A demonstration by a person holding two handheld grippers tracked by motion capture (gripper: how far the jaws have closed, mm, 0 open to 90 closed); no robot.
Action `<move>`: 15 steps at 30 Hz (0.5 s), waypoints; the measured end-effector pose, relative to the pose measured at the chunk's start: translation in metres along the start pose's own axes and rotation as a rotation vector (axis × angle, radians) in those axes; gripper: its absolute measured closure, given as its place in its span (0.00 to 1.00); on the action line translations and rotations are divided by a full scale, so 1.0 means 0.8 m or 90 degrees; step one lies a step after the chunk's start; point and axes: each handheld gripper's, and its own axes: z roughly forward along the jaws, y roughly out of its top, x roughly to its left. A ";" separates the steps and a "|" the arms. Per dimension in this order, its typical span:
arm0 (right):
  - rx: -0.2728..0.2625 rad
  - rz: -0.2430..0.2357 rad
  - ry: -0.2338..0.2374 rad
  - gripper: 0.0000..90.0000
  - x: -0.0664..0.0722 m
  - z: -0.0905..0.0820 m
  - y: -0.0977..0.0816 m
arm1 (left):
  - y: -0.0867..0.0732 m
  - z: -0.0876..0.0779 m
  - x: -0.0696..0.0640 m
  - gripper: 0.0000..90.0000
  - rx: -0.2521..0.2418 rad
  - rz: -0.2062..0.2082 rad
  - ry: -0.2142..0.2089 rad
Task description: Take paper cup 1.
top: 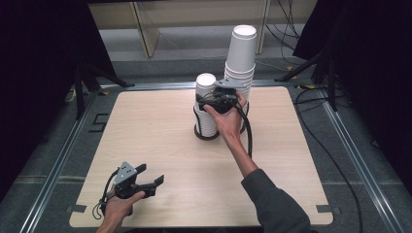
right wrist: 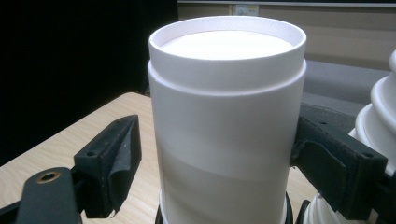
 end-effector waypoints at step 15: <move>-0.008 0.023 -0.037 0.21 0.003 0.012 -0.005 | 0.001 -0.002 -0.001 0.16 0.008 0.001 0.005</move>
